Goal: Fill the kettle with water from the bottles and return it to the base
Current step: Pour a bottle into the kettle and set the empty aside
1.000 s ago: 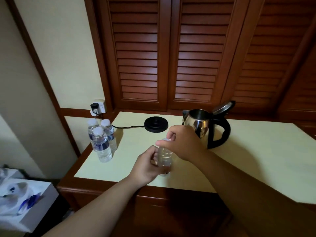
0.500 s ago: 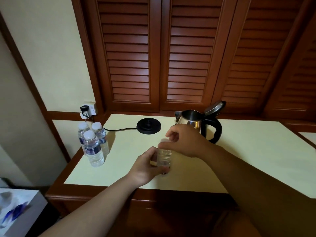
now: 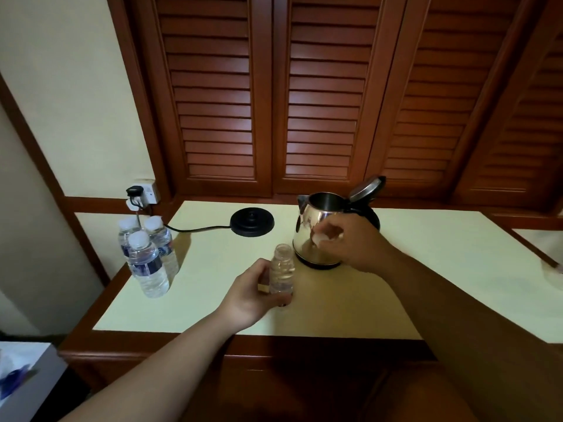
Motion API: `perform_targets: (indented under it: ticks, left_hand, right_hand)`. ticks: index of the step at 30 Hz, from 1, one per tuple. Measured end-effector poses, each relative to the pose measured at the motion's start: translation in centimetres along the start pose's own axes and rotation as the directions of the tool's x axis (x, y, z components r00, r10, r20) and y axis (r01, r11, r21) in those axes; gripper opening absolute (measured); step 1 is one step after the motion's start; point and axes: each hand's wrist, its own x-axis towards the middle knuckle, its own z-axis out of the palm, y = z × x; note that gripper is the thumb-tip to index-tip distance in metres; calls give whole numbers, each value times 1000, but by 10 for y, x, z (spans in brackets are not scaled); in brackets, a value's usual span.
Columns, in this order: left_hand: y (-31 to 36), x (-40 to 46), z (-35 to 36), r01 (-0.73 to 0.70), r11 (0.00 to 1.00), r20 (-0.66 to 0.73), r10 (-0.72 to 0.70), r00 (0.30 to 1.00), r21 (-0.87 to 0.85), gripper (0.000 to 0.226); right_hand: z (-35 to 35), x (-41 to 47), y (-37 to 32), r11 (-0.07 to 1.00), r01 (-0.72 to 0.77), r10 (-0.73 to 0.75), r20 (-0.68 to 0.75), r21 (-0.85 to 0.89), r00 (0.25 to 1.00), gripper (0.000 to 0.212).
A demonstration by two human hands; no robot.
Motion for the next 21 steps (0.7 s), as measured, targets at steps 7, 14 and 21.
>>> perform_targets:
  ticks: [7, 14, 21]
  left_hand:
    - [0, 6, 14, 15, 998, -84, -21, 996, -63, 43]
    - [-2, 12, 24, -52, 981, -149, 24, 989, -187, 44]
    - [12, 27, 25, -93, 978, -182, 59, 981, -186, 42]
  right_hand:
    - [27, -48, 101, 953, -281, 277, -50, -112, 959, 12]
    - [48, -64, 131, 940, -267, 240, -142, -215, 960, 19]
    - [56, -65, 144, 929, -338, 298, -236, -150, 925, 46]
